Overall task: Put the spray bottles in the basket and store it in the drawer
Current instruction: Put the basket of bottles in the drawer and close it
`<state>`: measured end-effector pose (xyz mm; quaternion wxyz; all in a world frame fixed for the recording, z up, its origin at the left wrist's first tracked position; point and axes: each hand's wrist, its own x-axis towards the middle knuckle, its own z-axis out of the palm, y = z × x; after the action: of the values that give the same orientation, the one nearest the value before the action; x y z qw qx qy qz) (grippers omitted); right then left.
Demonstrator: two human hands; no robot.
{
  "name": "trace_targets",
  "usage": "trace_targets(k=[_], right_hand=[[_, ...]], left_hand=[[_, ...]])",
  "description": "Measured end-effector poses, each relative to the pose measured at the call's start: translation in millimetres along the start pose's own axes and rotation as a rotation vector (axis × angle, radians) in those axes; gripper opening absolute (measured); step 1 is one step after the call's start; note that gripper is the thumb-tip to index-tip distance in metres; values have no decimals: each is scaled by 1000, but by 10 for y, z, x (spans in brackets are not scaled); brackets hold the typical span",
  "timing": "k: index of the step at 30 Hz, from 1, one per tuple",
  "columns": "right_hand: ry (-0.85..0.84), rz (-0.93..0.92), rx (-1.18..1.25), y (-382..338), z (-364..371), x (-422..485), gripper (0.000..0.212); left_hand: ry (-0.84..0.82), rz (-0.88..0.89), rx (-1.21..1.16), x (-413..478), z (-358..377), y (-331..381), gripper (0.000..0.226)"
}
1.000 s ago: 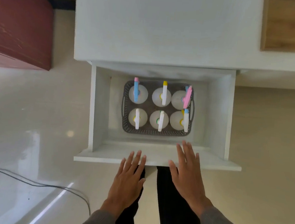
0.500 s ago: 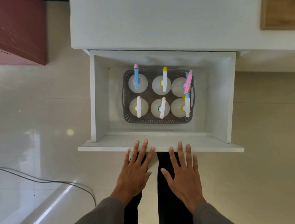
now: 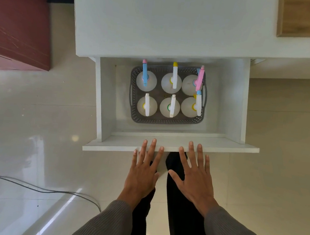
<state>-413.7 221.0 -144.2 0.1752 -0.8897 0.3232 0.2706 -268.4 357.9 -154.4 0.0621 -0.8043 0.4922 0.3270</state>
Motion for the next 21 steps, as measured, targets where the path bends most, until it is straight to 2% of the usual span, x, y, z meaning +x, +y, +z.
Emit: trace_targets(k=[21], right_hand=[[-30,-63,78,124,-701,848,90]], left_hand=[[-42,-77,53,775,-701,-184,82]])
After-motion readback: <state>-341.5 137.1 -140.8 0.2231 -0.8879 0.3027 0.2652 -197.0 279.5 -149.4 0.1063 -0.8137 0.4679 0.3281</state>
